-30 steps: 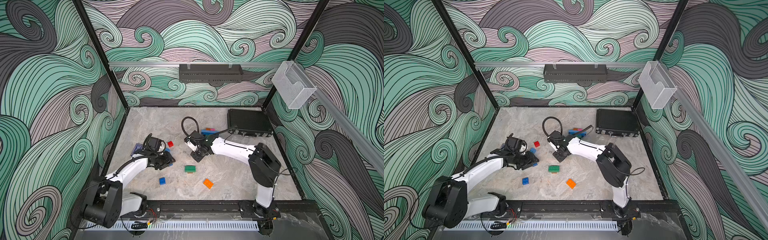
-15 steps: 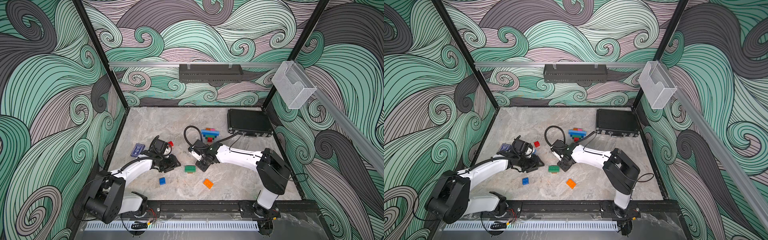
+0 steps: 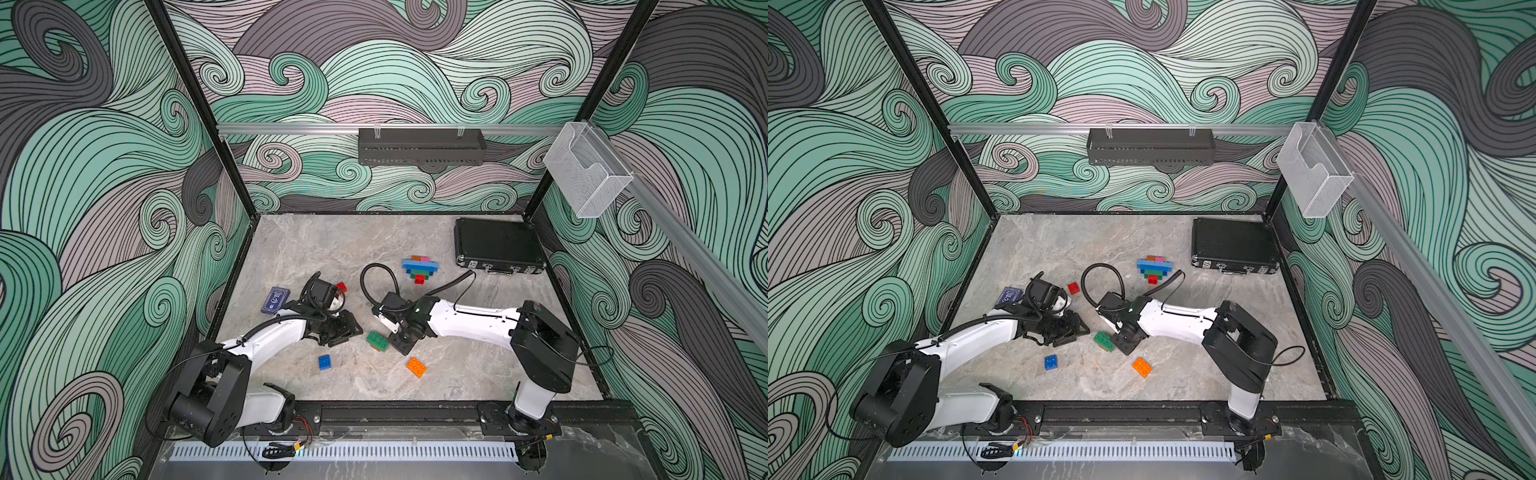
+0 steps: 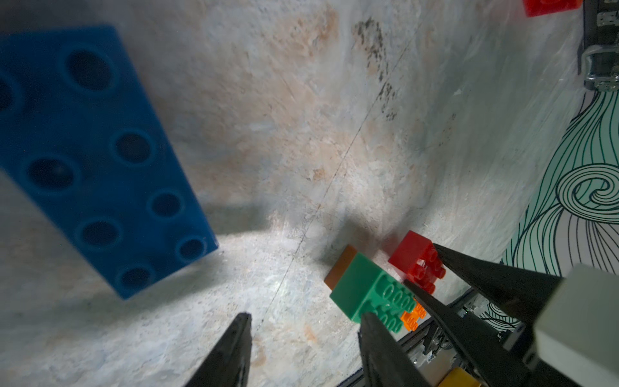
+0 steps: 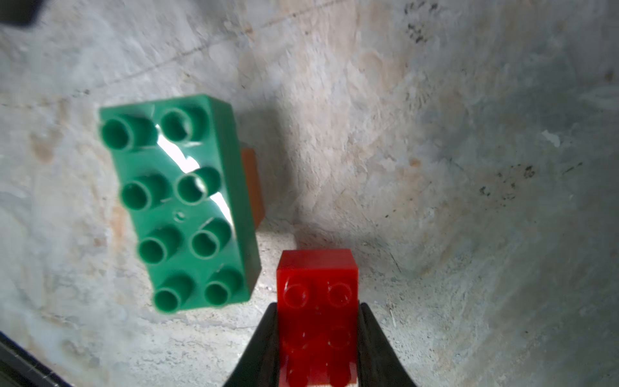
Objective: Assemble a heart with lego
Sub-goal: Place the lego brick at the center of the board, then pick up the lego brick from the center of the board.
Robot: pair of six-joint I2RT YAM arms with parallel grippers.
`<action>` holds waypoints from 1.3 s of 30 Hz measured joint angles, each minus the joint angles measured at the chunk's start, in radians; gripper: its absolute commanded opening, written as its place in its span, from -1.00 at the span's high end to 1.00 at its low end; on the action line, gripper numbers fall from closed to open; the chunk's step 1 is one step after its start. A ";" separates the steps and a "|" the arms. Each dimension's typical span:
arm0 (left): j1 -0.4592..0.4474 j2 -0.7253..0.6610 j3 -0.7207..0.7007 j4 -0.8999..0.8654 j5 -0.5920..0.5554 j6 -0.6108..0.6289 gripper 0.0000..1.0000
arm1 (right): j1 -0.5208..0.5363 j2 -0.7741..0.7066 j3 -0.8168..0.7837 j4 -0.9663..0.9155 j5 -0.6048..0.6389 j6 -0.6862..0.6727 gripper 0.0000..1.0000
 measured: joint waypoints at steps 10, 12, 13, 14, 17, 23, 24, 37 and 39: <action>0.000 0.000 0.000 0.000 -0.001 0.001 -0.07 | -0.002 0.008 -0.007 -0.031 0.028 0.000 -0.05; 0.000 0.000 0.000 0.000 -0.002 0.002 -0.07 | -0.002 0.015 0.004 -0.036 0.028 0.000 -0.07; 0.000 0.000 0.000 0.000 -0.002 0.002 -0.07 | -0.002 0.016 0.008 -0.036 0.028 0.000 -0.07; 0.000 0.000 0.000 0.001 -0.002 0.003 -0.07 | -0.002 0.017 0.013 -0.037 0.028 0.000 -0.06; 0.000 0.000 0.000 0.000 -0.002 0.003 -0.07 | -0.003 0.020 0.026 -0.039 0.028 0.000 -0.03; 0.000 0.000 0.000 0.001 -0.002 0.005 -0.07 | -0.006 0.041 0.031 -0.039 0.024 0.003 0.06; 0.000 0.000 0.000 0.000 -0.002 0.005 -0.07 | -0.006 0.046 0.031 -0.039 0.022 0.003 0.08; 0.000 0.001 -0.001 0.035 0.061 0.019 -0.08 | -0.011 0.056 0.034 -0.040 0.008 0.004 0.33; 0.000 0.001 -0.003 0.061 0.091 0.018 -0.09 | -0.015 0.043 0.034 -0.041 0.005 0.003 0.34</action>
